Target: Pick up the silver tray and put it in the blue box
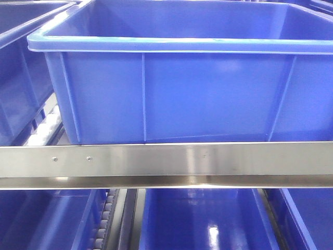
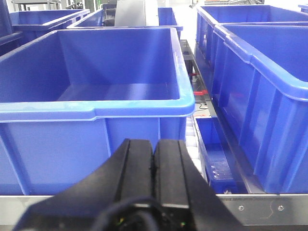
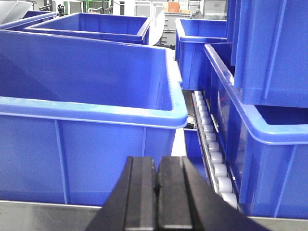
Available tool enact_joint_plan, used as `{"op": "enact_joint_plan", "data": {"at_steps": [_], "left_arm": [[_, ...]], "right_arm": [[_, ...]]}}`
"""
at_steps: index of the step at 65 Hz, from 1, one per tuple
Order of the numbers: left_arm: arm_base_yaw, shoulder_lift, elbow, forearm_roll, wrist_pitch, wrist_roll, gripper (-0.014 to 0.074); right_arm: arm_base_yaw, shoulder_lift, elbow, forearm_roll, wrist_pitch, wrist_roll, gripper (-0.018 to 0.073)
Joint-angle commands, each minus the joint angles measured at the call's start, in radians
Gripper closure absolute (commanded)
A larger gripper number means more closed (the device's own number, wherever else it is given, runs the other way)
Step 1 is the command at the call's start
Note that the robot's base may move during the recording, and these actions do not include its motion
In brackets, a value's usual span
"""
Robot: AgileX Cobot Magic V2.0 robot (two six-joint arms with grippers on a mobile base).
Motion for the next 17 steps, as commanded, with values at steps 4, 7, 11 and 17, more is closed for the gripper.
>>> {"op": "enact_joint_plan", "data": {"at_steps": [4, 7, 11, 17], "left_arm": [[0.003, -0.019, -0.002, -0.008, -0.079, -0.011, 0.0689], [0.003, -0.019, -0.002, -0.008, -0.079, -0.011, 0.0689], [0.003, -0.019, -0.002, -0.008, -0.079, -0.011, 0.0689], [0.003, -0.019, -0.002, -0.008, -0.079, -0.011, 0.0689]], "right_arm": [[0.001, -0.021, 0.002, 0.0, -0.085, -0.004, 0.0505], [0.001, -0.021, 0.002, 0.0, -0.085, -0.004, 0.0505], [0.001, -0.021, 0.002, 0.0, -0.085, -0.004, 0.0505], [0.001, -0.021, 0.002, 0.0, -0.085, -0.004, 0.0505]]}}
